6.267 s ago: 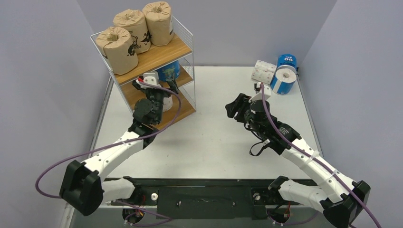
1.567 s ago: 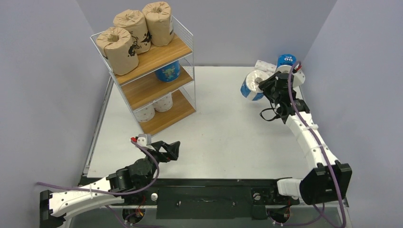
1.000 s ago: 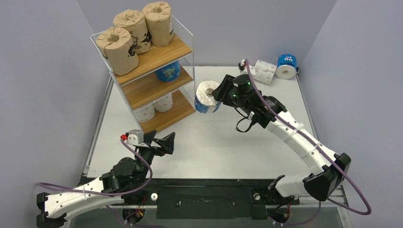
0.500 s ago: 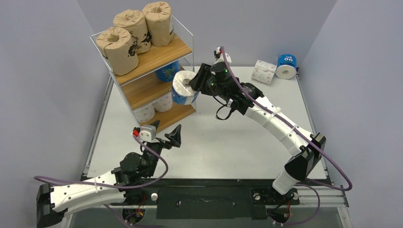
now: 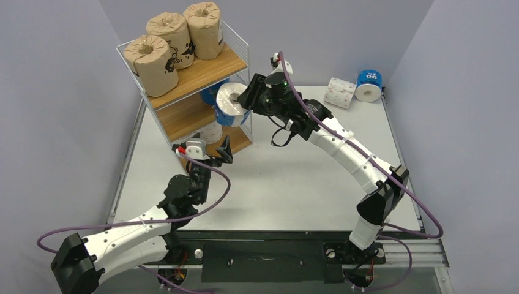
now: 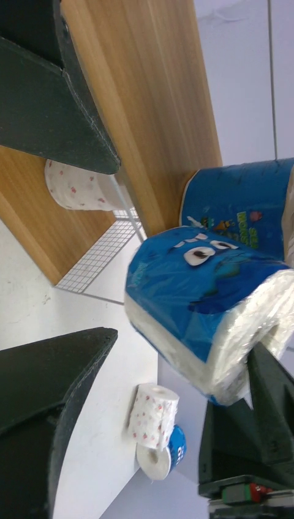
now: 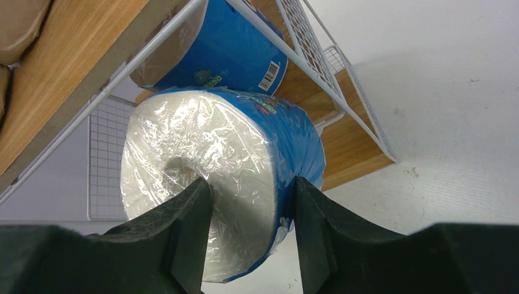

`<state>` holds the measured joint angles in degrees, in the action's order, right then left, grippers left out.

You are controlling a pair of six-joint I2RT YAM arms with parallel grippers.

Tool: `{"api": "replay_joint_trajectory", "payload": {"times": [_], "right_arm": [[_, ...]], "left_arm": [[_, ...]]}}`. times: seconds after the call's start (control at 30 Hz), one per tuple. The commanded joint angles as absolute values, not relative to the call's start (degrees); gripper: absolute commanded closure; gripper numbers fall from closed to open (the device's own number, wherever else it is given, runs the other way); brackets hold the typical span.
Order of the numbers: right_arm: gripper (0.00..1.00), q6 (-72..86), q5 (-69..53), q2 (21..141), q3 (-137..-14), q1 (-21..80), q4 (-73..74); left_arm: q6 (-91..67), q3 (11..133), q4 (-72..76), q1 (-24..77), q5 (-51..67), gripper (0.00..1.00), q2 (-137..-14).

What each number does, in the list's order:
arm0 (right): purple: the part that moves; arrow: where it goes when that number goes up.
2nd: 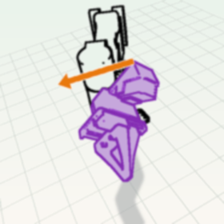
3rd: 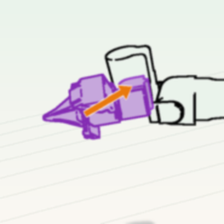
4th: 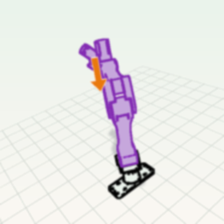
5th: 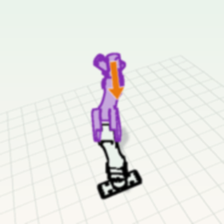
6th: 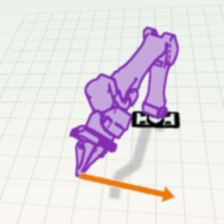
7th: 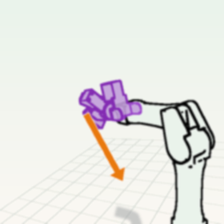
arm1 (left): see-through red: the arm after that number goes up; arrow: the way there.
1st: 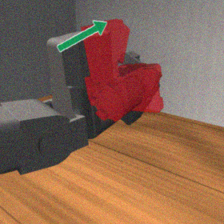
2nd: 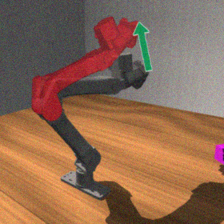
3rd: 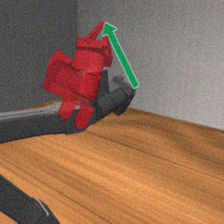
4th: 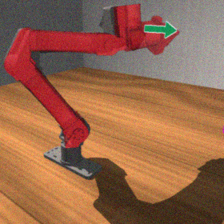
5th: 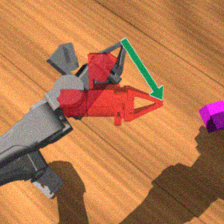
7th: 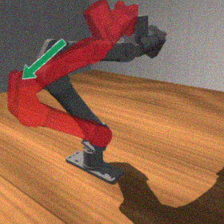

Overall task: Place and organize the paper towels onto the shelf
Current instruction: Place the paper towel on the shelf.

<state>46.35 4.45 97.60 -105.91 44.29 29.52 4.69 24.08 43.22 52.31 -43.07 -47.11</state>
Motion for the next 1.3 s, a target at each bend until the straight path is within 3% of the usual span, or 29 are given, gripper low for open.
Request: {"api": "replay_joint_trajectory", "payload": {"times": [0.0, 0.9, 1.27], "right_arm": [[0.7, 47.51, 4.31, 98.28, -110.86, 44.46, 25.28], [0.67, 49.45, 1.7, 103.52, -115.61, 43.06, 25.05], [0.55, 50.98, -1.77, 103.07, -114.24, 41.74, 24.2]], "left_arm": [[3.48, 28.38, 49.27, 48.95, -39.31, 0.04, -50.12], [-1.33, 38.91, 52.46, 42.89, -37.77, 0.04, -68.36], [-2.68, 40.48, 52.65, 40.57, -37.12, 0.03, -69.97]]}}
